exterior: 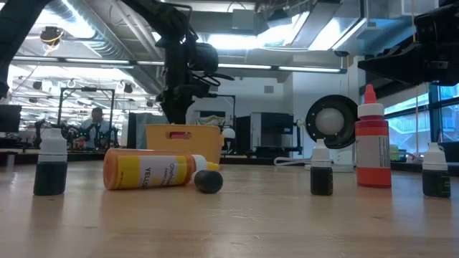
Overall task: Pick & Place food coloring
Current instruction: Put the large pink food coloring bottle into the yellow bin, then put the large purple food coloring bottle into the yellow bin
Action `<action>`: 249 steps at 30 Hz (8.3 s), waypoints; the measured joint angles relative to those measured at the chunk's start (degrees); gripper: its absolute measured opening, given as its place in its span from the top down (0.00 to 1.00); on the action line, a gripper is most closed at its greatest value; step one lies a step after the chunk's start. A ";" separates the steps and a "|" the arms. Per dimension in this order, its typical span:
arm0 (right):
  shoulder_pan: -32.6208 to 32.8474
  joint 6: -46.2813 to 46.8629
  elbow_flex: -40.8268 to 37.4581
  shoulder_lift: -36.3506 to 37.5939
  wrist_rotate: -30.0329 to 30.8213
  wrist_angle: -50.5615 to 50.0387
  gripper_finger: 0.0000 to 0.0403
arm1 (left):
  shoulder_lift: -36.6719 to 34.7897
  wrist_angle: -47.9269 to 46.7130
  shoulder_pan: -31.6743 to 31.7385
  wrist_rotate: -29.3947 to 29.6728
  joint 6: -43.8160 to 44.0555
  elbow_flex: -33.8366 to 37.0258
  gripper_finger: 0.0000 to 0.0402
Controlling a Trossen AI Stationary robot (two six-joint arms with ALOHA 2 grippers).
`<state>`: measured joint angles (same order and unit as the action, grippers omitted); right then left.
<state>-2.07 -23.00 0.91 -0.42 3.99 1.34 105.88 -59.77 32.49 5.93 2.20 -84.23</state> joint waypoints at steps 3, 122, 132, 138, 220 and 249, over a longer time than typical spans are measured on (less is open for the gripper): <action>0.00 0.00 0.00 0.01 0.00 0.00 0.83 | -0.02 0.00 -0.02 0.57 -0.02 0.00 0.65; 0.00 0.48 0.00 -0.01 -2.69 0.02 0.83 | -14.09 -1.53 -84.70 6.39 62.60 8.85 0.53; 0.00 0.50 0.00 -0.01 -2.69 0.02 0.83 | -13.66 -1.72 -84.70 6.39 62.60 8.86 0.53; -0.02 0.50 0.00 0.01 -2.71 -0.09 0.83 | -11.71 -2.20 -84.70 5.24 62.60 8.87 0.53; -0.01 0.48 0.00 0.00 -2.64 -0.46 0.83 | -6.53 -4.28 -86.84 1.91 58.10 8.90 0.67; -0.01 0.46 -0.01 -0.01 -2.60 0.10 0.83 | -18.24 -9.39 -64.12 8.73 61.58 8.87 0.72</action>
<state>-2.07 -22.55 0.89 -0.43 1.39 1.45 87.64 -69.16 -31.63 14.66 63.78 -75.35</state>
